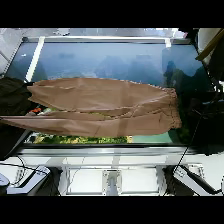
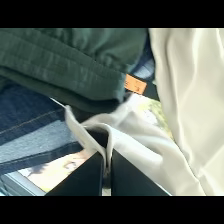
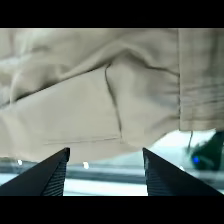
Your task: Fold the clothes and pants, and hang the long-sleeved shirts on hangers.
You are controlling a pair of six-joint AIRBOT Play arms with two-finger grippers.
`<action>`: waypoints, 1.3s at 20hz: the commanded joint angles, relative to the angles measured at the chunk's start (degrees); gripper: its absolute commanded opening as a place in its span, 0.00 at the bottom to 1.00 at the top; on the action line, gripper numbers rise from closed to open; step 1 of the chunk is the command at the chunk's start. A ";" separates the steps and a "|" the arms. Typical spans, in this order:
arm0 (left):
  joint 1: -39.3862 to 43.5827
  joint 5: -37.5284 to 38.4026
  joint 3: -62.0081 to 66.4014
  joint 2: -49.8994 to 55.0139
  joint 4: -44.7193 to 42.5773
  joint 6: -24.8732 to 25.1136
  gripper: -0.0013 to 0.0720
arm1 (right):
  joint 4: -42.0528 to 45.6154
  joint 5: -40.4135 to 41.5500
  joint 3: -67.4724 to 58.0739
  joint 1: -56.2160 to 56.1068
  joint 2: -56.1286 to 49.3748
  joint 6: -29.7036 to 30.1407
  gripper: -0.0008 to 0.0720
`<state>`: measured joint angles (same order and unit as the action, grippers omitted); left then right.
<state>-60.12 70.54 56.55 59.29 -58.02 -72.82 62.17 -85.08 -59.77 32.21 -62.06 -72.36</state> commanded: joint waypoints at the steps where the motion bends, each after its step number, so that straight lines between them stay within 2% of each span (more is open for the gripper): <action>1: 2.67 0.46 0.24 0.04 -0.04 0.09 0.03 | 9.70 -2.58 0.09 -0.02 0.04 -0.33 0.71; 3: 3.06 0.42 0.24 0.07 -0.26 0.26 0.03 | 15.15 -2.25 3.43 1.60 0.98 -0.11 0.71; 5: 3.08 0.39 0.24 0.07 -1.53 0.24 0.03 | 12.87 -1.09 10.58 6.43 1.36 0.39 0.71; 9: 3.10 0.39 0.24 0.07 -3.69 0.24 0.03 | 0.87 8.72 26.14 17.44 0.00 2.25 0.71; 11: 3.10 0.20 0.24 0.07 -3.67 0.22 0.03 | -9.88 15.19 30.77 20.74 -1.07 6.56 0.71; 13: 3.10 0.17 0.24 0.07 -3.69 0.22 0.03 | -17.22 20.98 32.35 20.09 -2.21 9.05 0.71; 16: 3.10 0.17 0.24 0.07 -3.69 0.22 0.03 | -21.88 27.82 32.35 16.87 -4.15 9.01 0.71; 19: 3.10 0.17 0.24 0.07 -3.67 0.22 0.03 | -23.06 30.47 32.35 12.79 -7.04 9.03 0.68; 22: 3.10 0.26 0.24 0.04 -3.69 0.22 0.03 | -24.74 31.71 32.35 9.84 -9.42 9.03 0.58; 23: 3.10 0.28 0.24 0.04 -3.69 0.22 0.03 | -25.16 30.84 32.20 9.86 -9.14 9.03 0.30; 24: 3.10 0.33 0.26 0.04 -3.69 0.22 0.03 | -24.70 28.61 31.45 10.23 -8.39 9.14 0.07; 26: 3.10 1.11 0.46 0.02 -3.69 0.20 0.03 | -22.01 21.92 28.41 11.56 -5.64 9.16 0.05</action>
<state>-57.04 70.89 56.84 59.33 -61.67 -72.60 39.20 -57.45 -28.99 43.42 -69.43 -63.37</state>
